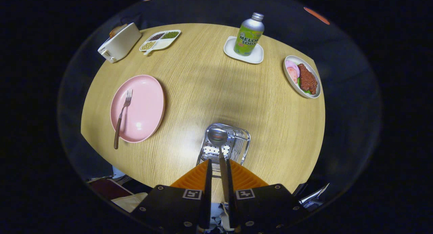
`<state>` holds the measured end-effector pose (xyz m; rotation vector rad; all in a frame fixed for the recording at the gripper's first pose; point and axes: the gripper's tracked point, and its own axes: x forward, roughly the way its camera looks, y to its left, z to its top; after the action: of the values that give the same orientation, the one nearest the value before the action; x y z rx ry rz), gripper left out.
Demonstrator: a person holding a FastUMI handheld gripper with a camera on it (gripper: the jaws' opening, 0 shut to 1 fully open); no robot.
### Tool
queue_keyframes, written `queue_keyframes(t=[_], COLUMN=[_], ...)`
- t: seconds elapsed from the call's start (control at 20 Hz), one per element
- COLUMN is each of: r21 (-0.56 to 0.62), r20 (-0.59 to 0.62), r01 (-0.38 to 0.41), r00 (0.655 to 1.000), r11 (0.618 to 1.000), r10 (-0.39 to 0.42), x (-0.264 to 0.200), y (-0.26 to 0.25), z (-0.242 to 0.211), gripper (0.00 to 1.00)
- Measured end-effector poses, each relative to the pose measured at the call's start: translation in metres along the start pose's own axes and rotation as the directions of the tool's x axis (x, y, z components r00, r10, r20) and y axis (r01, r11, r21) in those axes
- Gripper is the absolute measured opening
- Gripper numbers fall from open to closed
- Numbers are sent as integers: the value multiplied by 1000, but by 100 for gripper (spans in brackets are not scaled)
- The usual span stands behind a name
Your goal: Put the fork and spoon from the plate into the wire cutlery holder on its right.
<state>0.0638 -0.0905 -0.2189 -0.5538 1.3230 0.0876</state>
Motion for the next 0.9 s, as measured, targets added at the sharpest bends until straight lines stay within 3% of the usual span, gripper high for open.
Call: queue_keyframes(t=[0.15, 0.2, 0.35, 0.4, 0.45, 0.8, 0.9], r21=[61, 74, 127, 135, 137, 35, 19], r20=[101, 144, 280, 306, 336, 484, 543], r01=[-23, -31, -50, -54, -63, -131, -193], r00=[995, 989, 960, 952, 942, 869, 826], r11=[998, 997, 991, 989, 989, 991, 981], r10=[17, 20, 12, 11, 14, 98, 152], x=[-15, -20, -39, -44, -51, -79, -87], y=[6, 9, 20, 25, 31, 108, 134], z=[16, 23, 46, 48, 50, 58, 63], gripper=[39, 52, 71, 93, 100, 100, 100])
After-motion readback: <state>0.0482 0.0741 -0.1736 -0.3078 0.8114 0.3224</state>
